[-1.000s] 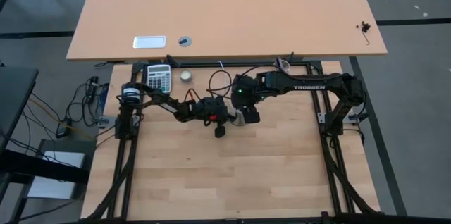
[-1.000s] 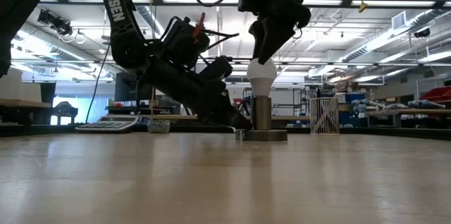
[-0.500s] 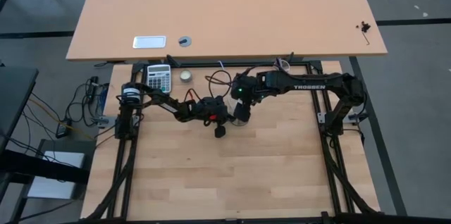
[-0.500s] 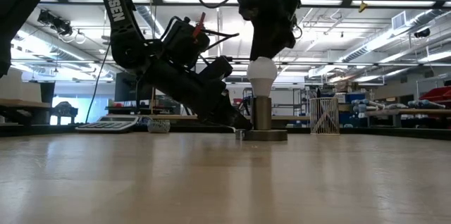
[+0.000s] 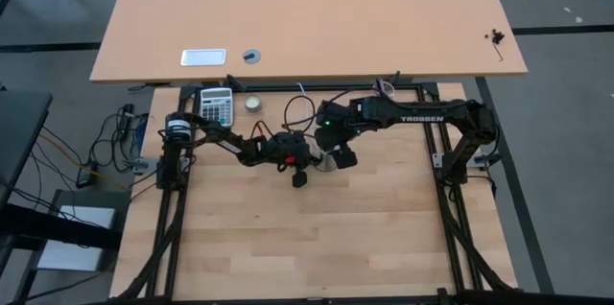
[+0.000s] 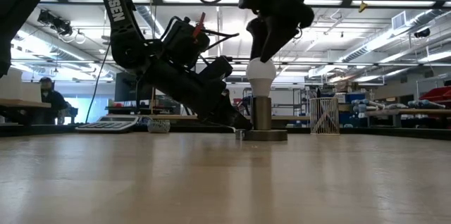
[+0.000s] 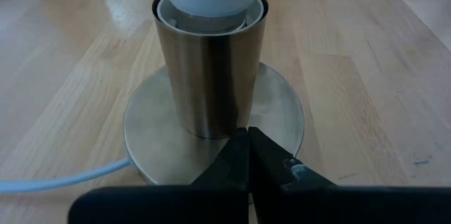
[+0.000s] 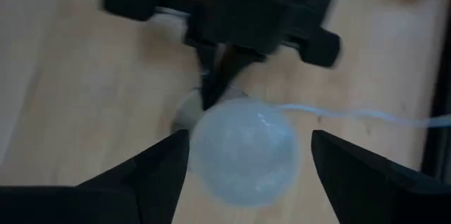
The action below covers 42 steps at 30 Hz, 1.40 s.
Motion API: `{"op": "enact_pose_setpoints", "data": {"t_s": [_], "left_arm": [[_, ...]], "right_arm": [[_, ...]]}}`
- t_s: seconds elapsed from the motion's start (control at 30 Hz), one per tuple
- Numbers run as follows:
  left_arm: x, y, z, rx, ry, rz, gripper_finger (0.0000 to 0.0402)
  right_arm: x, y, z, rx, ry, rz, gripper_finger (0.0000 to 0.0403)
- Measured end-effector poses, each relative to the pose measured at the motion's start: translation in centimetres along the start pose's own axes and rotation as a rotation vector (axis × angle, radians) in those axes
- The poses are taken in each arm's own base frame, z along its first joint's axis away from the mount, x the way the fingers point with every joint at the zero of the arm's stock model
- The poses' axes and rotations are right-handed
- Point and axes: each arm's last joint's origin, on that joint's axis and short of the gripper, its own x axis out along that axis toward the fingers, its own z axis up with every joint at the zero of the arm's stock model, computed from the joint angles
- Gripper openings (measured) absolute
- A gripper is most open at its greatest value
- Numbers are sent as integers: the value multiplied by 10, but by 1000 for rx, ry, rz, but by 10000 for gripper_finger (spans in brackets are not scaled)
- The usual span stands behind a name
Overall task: Screw lightbulb
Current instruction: Insert the lightbulb into the lamp
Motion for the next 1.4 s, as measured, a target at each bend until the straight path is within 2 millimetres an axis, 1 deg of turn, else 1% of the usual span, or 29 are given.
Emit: {"op": "enact_pose_setpoints", "data": {"t_s": [0.07,0.23,0.4,0.47,0.57,0.63,0.7,0.8,0.9,1.07,1.2,1.4], "left_arm": [[0,0,0,0,0,0,2],[0,0,0,0,0,0,2],[0,0,0,0,1,0,2],[0,0,0,0,0,0,2],[0,0,0,-1,0,0,2],[0,0,0,-1,0,0,2],[0,0,0,-1,1,0,2],[0,0,0,0,1,-2,2],[0,0,0,-2,1,-6,2],[0,0,0,-5,0,-10,2],[0,0,0,-5,0,-13,2],[0,0,0,-5,1,-14,2]], "right_arm": [[2,0,0,-32,-8,28,301],[12,-1,-1,-22,19,44,286],[15,-2,0,53,45,1,247],[16,-3,-1,133,54,-18,230],[16,-4,-2,355,63,-51,220],[16,-4,-2,527,62,-63,223],[16,-4,-2,662,58,-64,232],[16,-4,-1,744,44,-49,249],[16,-4,0,723,34,-35,267],[11,-5,4,627,34,-16,301],[1,-6,10,443,25,-14,322],[-4,-6,9,115,48,-7,334]]}}
